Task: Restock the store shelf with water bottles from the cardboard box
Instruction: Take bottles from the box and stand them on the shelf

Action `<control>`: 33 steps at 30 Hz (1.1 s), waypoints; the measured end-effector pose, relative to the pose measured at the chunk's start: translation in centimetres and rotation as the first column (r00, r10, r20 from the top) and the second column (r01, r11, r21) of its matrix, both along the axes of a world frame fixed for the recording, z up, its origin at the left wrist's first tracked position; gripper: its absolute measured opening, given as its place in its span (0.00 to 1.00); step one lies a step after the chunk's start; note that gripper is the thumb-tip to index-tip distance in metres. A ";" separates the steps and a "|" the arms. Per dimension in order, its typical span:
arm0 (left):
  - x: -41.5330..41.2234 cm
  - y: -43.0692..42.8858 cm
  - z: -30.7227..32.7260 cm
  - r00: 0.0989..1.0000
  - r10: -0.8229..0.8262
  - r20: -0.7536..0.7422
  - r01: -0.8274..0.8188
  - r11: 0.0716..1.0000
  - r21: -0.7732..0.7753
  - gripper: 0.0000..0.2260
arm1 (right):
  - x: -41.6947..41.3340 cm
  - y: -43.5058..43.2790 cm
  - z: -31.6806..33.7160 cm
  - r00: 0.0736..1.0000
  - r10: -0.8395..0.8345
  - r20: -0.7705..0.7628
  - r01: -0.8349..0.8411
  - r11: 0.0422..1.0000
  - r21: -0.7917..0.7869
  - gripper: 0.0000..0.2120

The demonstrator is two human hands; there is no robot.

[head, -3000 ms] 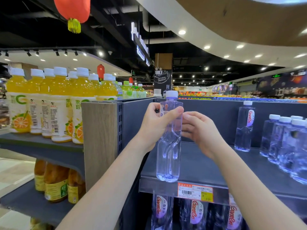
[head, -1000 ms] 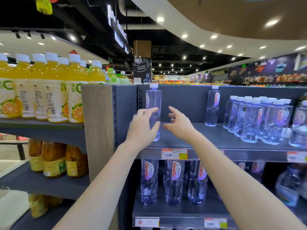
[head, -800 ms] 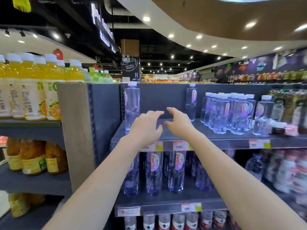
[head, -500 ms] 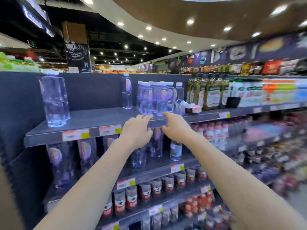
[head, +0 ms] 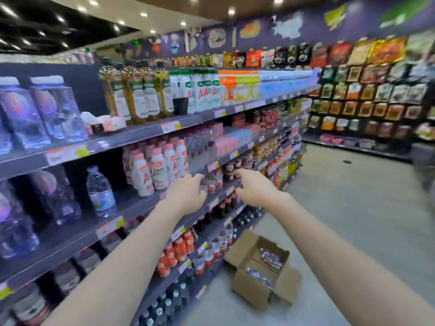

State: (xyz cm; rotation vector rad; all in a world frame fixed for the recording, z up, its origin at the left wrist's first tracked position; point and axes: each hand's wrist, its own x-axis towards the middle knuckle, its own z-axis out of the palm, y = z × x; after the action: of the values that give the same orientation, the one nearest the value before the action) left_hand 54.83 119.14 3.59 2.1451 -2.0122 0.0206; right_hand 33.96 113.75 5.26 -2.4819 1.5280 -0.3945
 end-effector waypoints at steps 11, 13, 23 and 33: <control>-10.1 -27.4 -10.6 0.982 -0.154 -0.107 0.170 0.972 0.164 0.17 | -10.2 -22.1 -9.3 0.974 -0.198 -0.107 0.212 0.966 0.150 0.22; -11.5 -32.0 -12.1 0.979 -0.172 -0.110 0.192 0.961 0.199 0.17 | -11.4 -25.9 -10.6 0.972 -0.201 -0.123 0.221 0.959 0.179 0.26; -17.0 -48.9 -20.5 0.981 -0.131 -0.140 0.170 0.931 0.324 0.23 | -15.9 -44.2 -19.3 0.974 -0.187 -0.129 0.218 0.928 0.303 0.22; -21.1 -61.4 -30.8 0.976 0.185 -0.111 -0.105 0.856 0.506 0.21 | -17.6 -64.6 -30.6 0.967 0.143 -0.209 -0.026 0.878 0.478 0.18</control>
State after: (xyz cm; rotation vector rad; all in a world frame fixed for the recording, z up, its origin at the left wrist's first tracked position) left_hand 33.73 57.73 -27.26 2.4936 -1.9093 -0.7008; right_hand 16.41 49.16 -25.39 -2.2438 1.3776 0.2798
